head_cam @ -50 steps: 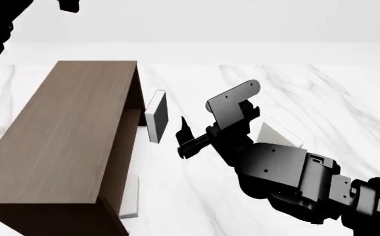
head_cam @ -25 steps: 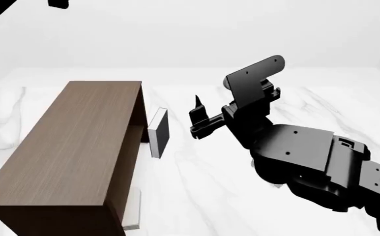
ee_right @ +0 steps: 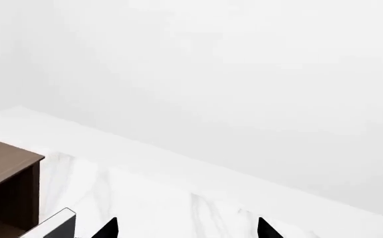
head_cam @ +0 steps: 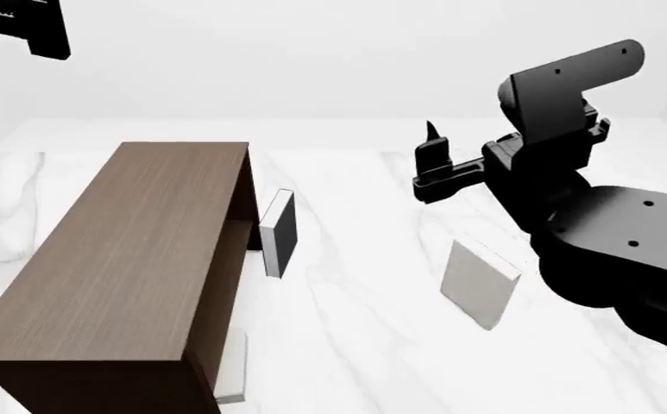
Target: Pick up the book on the right and place it under the cabinet shelf.
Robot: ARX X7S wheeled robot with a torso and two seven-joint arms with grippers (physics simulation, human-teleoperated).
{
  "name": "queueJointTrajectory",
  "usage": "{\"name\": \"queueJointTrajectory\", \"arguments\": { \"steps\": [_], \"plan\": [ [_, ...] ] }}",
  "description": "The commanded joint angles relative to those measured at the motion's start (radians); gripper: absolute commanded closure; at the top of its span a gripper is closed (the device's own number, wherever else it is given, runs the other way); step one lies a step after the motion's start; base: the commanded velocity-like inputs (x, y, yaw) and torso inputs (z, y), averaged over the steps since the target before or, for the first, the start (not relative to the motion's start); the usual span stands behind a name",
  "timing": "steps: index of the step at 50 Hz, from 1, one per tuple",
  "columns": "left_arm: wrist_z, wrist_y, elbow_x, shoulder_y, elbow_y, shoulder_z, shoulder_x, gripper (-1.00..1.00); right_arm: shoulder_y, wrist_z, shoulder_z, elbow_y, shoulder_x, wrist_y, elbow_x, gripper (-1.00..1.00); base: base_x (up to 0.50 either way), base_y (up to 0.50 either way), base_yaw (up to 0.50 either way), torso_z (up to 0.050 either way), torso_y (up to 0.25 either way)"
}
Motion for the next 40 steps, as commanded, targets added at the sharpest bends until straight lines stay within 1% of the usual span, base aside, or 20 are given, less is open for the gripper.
{"name": "queueJointTrajectory", "arguments": {
  "steps": [1,3,12,24,33,40],
  "plan": [
    [-0.015,-0.045,-0.056,0.138,0.157,-0.102,-0.087,-1.00,0.032,0.028,0.024,-0.061,0.111,0.027,0.037,-1.00,0.00,0.00,0.00,0.000,0.250],
    [-0.018,-0.050,-0.064,0.160,0.174,-0.121,-0.096,-1.00,0.033,0.033,0.027,-0.066,0.125,0.029,0.041,-1.00,0.00,0.00,0.00,0.000,0.170],
    [-0.031,-0.057,-0.092,0.256,0.242,-0.212,-0.141,-1.00,0.057,0.062,0.048,-0.126,0.222,0.049,0.068,-1.00,0.00,0.00,0.00,0.000,0.000],
    [-0.043,-0.104,-0.159,0.381,0.361,-0.412,-0.198,-1.00,0.077,0.114,0.079,-0.237,0.356,0.053,0.103,-1.00,0.00,0.00,0.00,0.000,0.000],
    [-0.022,-0.132,-0.207,0.556,0.477,-0.621,-0.220,-1.00,0.040,0.169,0.084,-0.334,0.470,-0.014,0.125,-1.00,0.00,0.00,0.00,0.000,0.000],
    [0.011,-0.152,-0.223,0.716,0.560,-0.805,-0.211,-1.00,-0.017,0.213,0.063,-0.428,0.569,-0.101,0.114,-1.00,0.00,0.00,0.00,0.000,0.000]
  ]
}}
